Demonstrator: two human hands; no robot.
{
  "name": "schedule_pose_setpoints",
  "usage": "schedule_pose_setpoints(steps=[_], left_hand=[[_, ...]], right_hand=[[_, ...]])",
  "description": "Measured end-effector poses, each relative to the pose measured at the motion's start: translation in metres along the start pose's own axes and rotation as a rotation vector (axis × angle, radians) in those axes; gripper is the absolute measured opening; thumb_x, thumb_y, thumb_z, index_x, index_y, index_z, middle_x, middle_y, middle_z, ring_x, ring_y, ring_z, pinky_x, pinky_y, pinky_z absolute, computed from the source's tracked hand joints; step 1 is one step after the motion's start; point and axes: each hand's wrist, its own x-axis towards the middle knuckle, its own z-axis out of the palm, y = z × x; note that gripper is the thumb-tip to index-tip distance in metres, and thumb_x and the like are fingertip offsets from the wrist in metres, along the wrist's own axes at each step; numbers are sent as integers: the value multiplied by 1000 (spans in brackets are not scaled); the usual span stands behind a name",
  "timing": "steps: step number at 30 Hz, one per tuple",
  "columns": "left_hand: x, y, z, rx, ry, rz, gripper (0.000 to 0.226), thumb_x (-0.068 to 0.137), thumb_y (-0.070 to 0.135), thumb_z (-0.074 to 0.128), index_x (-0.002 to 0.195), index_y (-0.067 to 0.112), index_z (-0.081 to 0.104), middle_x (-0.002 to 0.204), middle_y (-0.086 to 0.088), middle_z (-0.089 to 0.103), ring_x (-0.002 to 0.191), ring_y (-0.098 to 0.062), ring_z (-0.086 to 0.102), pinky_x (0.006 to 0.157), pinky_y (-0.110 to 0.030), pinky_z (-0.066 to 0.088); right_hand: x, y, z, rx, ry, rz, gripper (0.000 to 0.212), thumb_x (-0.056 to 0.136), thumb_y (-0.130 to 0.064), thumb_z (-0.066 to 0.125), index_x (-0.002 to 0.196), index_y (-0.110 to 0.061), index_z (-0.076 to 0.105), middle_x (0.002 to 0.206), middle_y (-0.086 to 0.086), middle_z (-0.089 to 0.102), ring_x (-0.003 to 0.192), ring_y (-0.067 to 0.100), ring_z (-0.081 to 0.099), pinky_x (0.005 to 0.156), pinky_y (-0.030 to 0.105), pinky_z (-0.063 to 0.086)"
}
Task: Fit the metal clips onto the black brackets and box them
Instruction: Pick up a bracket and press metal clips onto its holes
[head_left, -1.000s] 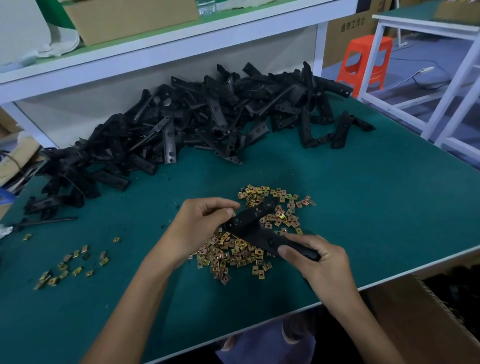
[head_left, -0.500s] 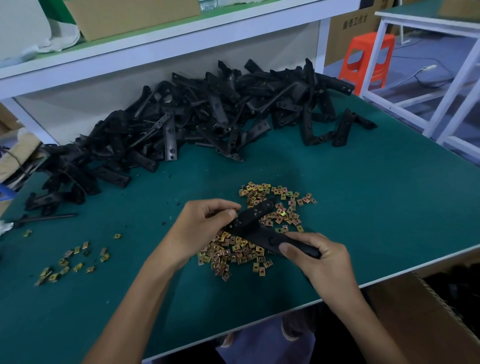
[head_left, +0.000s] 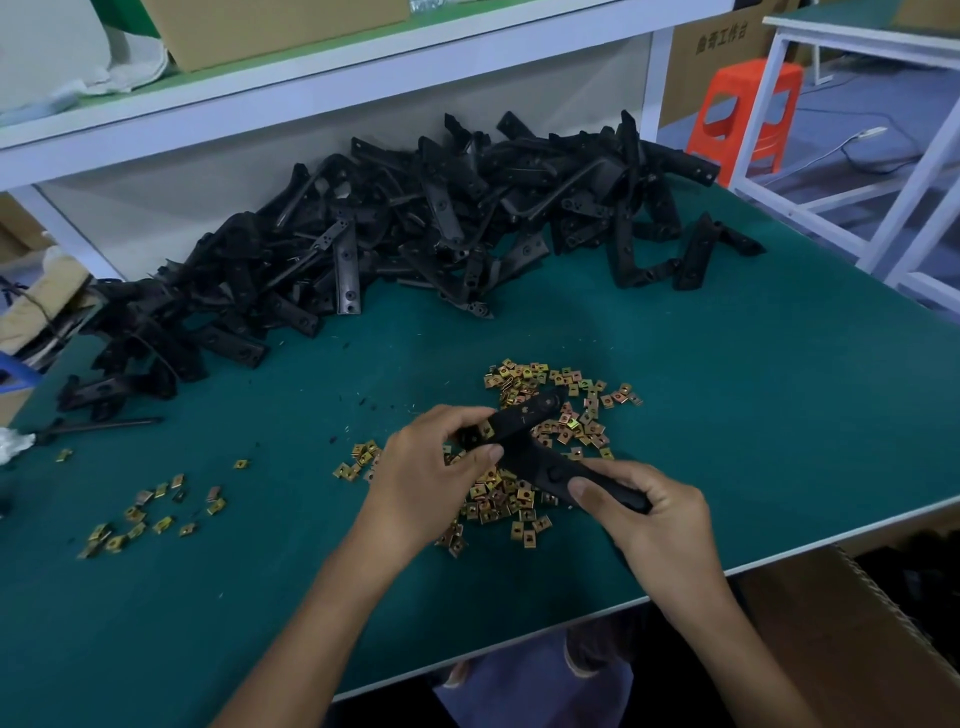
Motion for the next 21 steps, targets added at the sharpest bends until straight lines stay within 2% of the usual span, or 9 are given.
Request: schedule_pose_setpoints(steps=[4, 7, 9, 11, 12, 15, 17, 19, 21], left_hand=[[0, 0, 1, 8, -12, 15, 29, 92, 40, 70, 121, 41, 68, 112, 30, 65, 111, 6, 59, 94, -24, 47], [13, -1, -7, -30, -33, -3, 35, 98, 47, 59, 132, 44, 60, 121, 33, 60, 113, 12, 55, 92, -14, 42], [24, -6, -14, -42, 46, -41, 33, 103, 40, 54, 135, 38, 59, 122, 30, 60, 113, 16, 53, 93, -9, 41], [33, -15, -17, 53, 118, -68, 26, 104, 28, 54, 127, 29, 67, 114, 22, 65, 106, 10, 58, 91, -14, 49], [37, -20, -17, 121, 101, -78, 24, 104, 25, 54, 123, 26, 69, 112, 17, 67, 102, 3, 61, 89, -19, 52], [47, -34, -6, 318, -44, -95, 25, 103, 28, 55, 123, 23, 69, 119, 6, 67, 100, -8, 60, 90, -23, 46], [53, -40, 1, 378, -108, -94, 28, 102, 32, 56, 127, 23, 66, 121, 1, 64, 108, -15, 60, 94, -28, 45], [57, -44, 7, 410, -136, -84, 27, 101, 33, 59, 125, 23, 65, 121, -2, 61, 114, -21, 58, 100, -37, 47], [60, -44, 11, 398, -108, -78, 12, 100, 28, 61, 109, 23, 66, 109, 2, 59, 108, -21, 57, 94, -37, 48]], right_hand=[[0, 0, 1, 6, 17, 6, 25, 68, -49, 79, 92, -41, 80, 81, -15, 75, 64, -2, 63, 58, 7, 42], [2, 1, 0, 114, 69, 30, 32, 70, -49, 81, 99, -36, 80, 59, -11, 63, 46, 3, 47, 45, 15, 38], [4, 2, -3, 182, 116, 42, 33, 73, -47, 81, 102, -31, 79, 50, -5, 53, 40, 10, 39, 40, 18, 34], [4, 3, -5, 189, 132, 31, 32, 75, -47, 81, 102, -30, 79, 49, -1, 52, 37, 12, 40, 40, 18, 36], [4, 2, -5, 192, 129, 32, 34, 73, -48, 82, 102, -30, 79, 49, -1, 53, 37, 13, 41, 40, 18, 37], [4, 2, -3, 191, 116, 52, 41, 69, -54, 82, 102, -30, 79, 50, 1, 54, 37, 14, 43, 40, 20, 39], [5, 2, -3, 174, 106, 60, 43, 67, -56, 82, 102, -31, 79, 50, 3, 54, 37, 16, 43, 40, 21, 39], [4, 1, -4, 162, 94, 64, 44, 66, -56, 82, 102, -32, 79, 49, 3, 54, 38, 16, 44, 40, 21, 40], [2, -2, -3, 163, 84, 70, 41, 65, -54, 82, 100, -32, 79, 49, 3, 54, 39, 15, 45, 39, 22, 40]])
